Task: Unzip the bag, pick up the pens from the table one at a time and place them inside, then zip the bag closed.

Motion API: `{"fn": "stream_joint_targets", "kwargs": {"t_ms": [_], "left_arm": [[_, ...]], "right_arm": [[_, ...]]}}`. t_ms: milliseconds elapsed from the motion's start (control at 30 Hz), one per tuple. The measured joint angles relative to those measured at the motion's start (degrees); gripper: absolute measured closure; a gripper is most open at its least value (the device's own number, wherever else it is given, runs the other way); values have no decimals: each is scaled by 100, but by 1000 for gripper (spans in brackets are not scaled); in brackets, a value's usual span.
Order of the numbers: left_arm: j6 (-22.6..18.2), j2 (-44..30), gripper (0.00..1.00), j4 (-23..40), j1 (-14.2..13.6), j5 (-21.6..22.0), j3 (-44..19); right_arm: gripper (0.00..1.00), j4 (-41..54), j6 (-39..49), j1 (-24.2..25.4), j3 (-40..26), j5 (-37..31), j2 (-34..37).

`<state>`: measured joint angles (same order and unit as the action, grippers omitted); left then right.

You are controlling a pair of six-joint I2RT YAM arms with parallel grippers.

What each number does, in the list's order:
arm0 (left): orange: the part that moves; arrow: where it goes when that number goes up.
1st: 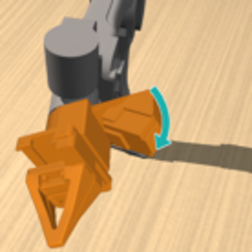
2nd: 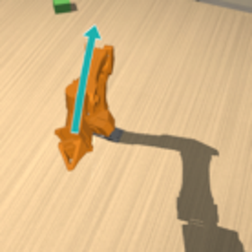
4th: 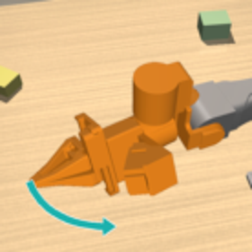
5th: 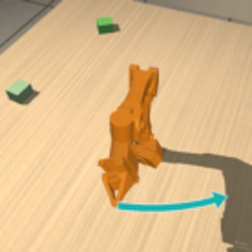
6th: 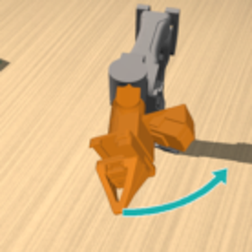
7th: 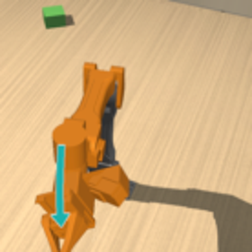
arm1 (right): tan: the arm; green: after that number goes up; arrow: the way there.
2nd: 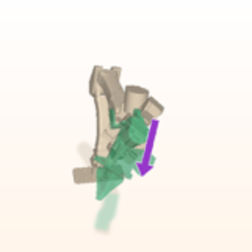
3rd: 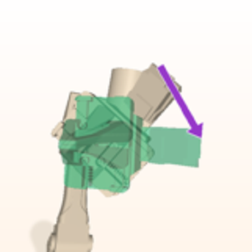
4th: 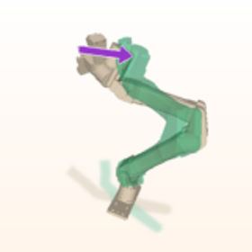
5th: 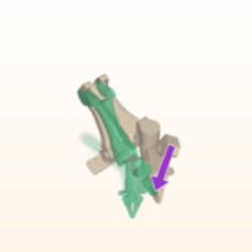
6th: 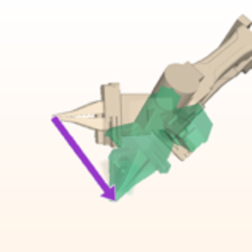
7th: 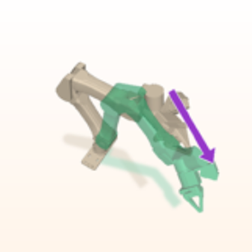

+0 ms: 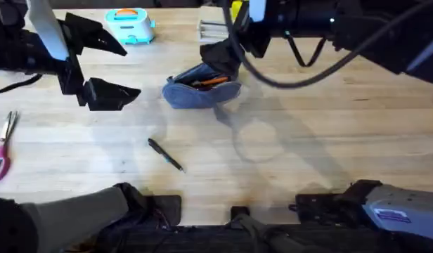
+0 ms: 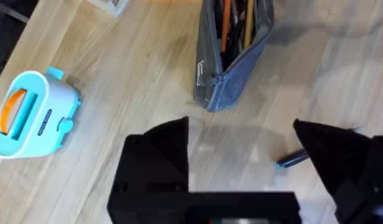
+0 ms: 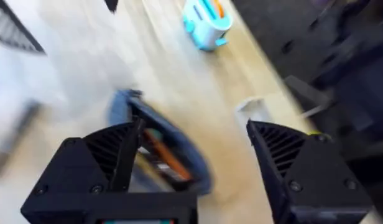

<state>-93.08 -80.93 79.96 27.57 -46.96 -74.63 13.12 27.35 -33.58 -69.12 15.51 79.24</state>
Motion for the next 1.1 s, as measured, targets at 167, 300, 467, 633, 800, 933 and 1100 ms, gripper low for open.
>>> {"fn": "stream_joint_targets", "kwargs": {"t_ms": [167, 300, 467, 633, 800, 933, 1100], "left_arm": [[0, 0, 7, -1, 0, 2, 0], [0, 0, 7, 0, 0, 2, 0], [0, -2, 7, 0, 0, 2, 0], [0, 0, 7, 58, 0, 2, 0], [398, 0, 7, 212, 0, 0, 0], [1894, -2, 8, -272, 0, 59, 0], [3637, -1, 7, -601, 0, 184, 0]], "right_arm": [[3, 477, -1810, 0, 2, 4, -29], [3, 622, -2610, 0, 9, 4, -26], [4, 742, -3035, 0, 9, 33, -26], [4, 749, -3215, 0, 9, 46, -26], [4, 751, -3298, 0, 9, 46, 3], [4, 753, -3315, 0, 9, 46, 46], [3, 751, -3319, 0, 9, 46, 51]]}}
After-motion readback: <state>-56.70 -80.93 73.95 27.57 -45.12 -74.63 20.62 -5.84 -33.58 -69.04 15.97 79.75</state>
